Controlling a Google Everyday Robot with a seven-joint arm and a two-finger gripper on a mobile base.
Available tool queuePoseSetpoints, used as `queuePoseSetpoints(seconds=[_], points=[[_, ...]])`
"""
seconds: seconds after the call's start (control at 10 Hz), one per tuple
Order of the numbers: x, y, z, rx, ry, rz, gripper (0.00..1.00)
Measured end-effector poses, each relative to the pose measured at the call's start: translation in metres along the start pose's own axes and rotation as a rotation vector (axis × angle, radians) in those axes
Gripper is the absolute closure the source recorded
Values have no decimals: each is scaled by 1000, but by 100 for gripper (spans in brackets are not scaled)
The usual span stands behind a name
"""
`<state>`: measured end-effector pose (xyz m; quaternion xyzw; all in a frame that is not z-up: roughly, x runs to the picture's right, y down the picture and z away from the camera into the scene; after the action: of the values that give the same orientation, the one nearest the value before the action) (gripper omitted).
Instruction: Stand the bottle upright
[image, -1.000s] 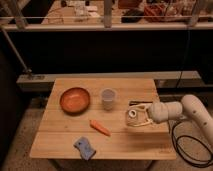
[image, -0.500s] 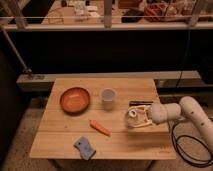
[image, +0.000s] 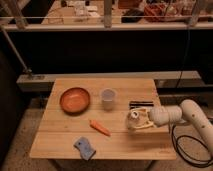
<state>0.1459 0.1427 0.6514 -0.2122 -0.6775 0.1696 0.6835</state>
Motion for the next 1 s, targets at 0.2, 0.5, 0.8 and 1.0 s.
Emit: queuePoseSetpoints(seconds=[0.2,0.5,0.8,1.0], points=[[5,1,0,-5,-8,23,100],[14,4,-6,5,-9,43,100],[23,5,-8,10,-19,41,100],[30,7,-11,15,-30,41,100]])
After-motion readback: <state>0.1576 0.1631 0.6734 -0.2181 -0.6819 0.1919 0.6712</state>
